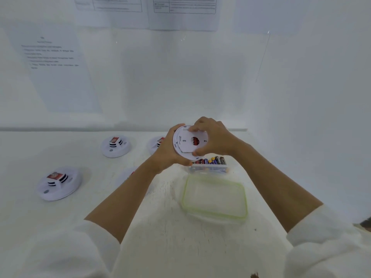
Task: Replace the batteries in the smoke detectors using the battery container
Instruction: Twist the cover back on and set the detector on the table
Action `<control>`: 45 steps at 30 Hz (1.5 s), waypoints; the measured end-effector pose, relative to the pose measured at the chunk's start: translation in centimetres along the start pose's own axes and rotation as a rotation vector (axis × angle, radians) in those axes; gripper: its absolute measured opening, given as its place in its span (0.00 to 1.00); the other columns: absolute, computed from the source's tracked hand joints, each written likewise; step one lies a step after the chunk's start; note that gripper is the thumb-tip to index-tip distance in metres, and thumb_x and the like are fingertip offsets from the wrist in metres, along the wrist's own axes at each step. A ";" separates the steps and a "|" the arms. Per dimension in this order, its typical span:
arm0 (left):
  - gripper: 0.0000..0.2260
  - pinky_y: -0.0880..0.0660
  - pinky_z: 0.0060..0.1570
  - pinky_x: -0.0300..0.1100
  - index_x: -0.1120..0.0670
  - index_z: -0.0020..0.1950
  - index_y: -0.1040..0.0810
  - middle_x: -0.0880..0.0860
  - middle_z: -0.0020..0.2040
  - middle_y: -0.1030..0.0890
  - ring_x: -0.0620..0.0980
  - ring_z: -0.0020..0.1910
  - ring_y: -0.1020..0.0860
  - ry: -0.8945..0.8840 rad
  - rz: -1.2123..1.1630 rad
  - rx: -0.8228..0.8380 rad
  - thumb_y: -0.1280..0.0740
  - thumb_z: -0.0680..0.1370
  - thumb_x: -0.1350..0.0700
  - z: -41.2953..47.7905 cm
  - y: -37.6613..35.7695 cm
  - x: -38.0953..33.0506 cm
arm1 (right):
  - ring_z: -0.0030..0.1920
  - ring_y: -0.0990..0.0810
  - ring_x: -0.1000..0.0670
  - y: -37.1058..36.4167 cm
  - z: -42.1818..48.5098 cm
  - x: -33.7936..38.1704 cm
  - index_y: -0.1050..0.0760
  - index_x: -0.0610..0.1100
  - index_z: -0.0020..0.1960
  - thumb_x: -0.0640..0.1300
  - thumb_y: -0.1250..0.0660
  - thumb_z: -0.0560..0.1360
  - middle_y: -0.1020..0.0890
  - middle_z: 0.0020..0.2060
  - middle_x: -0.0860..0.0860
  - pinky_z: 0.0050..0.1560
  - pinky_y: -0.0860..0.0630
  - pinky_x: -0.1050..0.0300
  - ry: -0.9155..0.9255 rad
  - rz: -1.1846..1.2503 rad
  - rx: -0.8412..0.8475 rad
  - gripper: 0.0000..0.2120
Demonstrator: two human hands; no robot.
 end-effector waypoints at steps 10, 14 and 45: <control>0.45 0.24 0.47 0.33 0.51 0.69 0.39 0.44 0.61 0.30 0.36 0.57 0.27 -0.013 0.007 0.059 0.24 0.56 0.65 1.2 1.7 0.5 | 0.52 0.35 0.56 -0.2 1.8 0.7 0.27 0.48 0.64 0.48 0.23 0.63 0.32 0.50 0.56 0.56 0.43 0.59 0.005 -0.010 -0.001 0.31; 0.44 0.24 0.45 0.33 0.50 0.68 0.39 0.47 0.61 0.31 0.42 0.58 0.28 -0.016 -0.021 0.075 0.25 0.55 0.66 1.1 1.8 0.6 | 0.53 0.36 0.55 -0.4 1.9 0.9 0.27 0.49 0.64 0.48 0.24 0.64 0.31 0.51 0.56 0.57 0.43 0.58 0.008 -0.020 0.012 0.31; 0.45 0.23 0.48 0.36 0.51 0.69 0.40 0.48 0.62 0.31 0.40 0.58 0.27 -0.042 -0.045 0.055 0.24 0.56 0.65 0.7 1.4 0.4 | 0.52 0.37 0.55 -0.6 1.1 0.7 0.29 0.47 0.67 0.49 0.26 0.67 0.35 0.51 0.54 0.47 0.39 0.68 0.072 -0.069 0.030 0.30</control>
Point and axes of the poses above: each hand's wrist, its own z-axis towards the middle knuckle, its own y-axis out of the back of the hand, x = y × z, the point moved 2 cm from there along z, towards the middle knuckle
